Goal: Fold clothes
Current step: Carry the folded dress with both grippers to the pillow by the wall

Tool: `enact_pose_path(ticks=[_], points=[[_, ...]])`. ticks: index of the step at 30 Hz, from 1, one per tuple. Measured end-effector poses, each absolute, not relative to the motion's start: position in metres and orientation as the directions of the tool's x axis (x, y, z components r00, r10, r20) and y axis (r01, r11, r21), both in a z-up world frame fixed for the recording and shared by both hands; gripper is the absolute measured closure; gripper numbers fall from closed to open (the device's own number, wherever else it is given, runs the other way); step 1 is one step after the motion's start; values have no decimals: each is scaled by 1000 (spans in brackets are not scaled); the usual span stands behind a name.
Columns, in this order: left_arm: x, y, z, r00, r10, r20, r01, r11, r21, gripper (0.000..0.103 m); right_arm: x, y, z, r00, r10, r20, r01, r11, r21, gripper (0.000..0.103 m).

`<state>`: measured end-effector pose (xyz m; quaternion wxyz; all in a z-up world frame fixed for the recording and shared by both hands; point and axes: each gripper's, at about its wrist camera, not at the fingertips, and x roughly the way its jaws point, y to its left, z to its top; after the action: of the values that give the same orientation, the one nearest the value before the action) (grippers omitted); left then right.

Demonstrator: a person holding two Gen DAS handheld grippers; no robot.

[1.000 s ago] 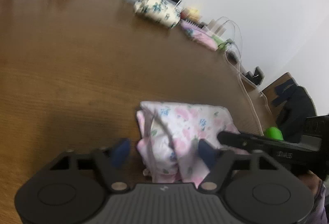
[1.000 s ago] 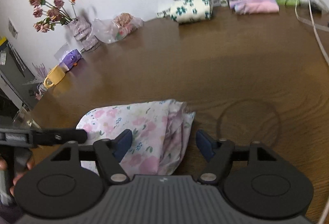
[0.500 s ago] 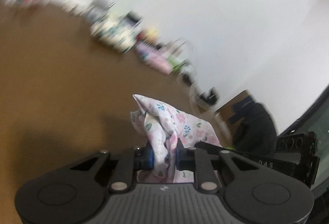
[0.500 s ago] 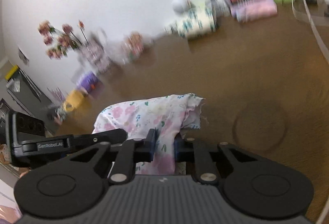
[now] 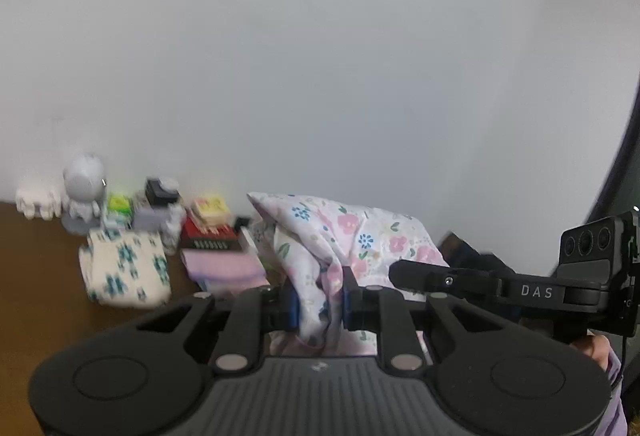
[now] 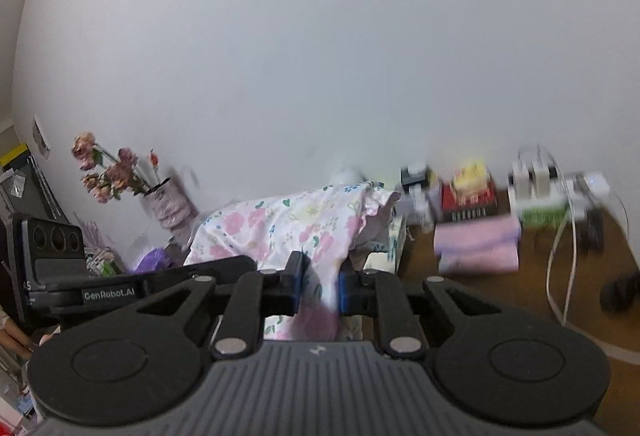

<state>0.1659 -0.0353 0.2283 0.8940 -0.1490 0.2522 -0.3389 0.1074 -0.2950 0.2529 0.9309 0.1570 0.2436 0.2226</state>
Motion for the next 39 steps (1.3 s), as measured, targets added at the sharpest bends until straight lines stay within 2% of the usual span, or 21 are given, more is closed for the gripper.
enact_pose_path(ticks=[8, 17, 24, 31, 34, 39], points=[[267, -44, 227, 654, -661, -368, 494, 741, -454, 86, 208, -294, 263, 791, 465, -397, -334, 872, 357, 87], [383, -86, 167, 597, -663, -452, 460, 744, -484, 86, 314, -332, 213, 775, 404, -486, -230, 897, 379, 87], [415, -73, 134, 621, -584, -523, 368, 806, -463, 86, 366, -331, 156, 717, 459, -525, -210, 860, 465, 87], [427, -7, 134, 686, -507, -522, 292, 849, -441, 85, 398, -274, 133, 650, 585, -485, -304, 785, 540, 87], [433, 8, 115, 692, -476, -543, 261, 866, -427, 85, 409, -251, 122, 628, 597, -499, -315, 782, 538, 87], [448, 27, 64, 643, -483, -594, 202, 856, -476, 84, 431, -227, 92, 599, 575, -557, -278, 802, 529, 87]])
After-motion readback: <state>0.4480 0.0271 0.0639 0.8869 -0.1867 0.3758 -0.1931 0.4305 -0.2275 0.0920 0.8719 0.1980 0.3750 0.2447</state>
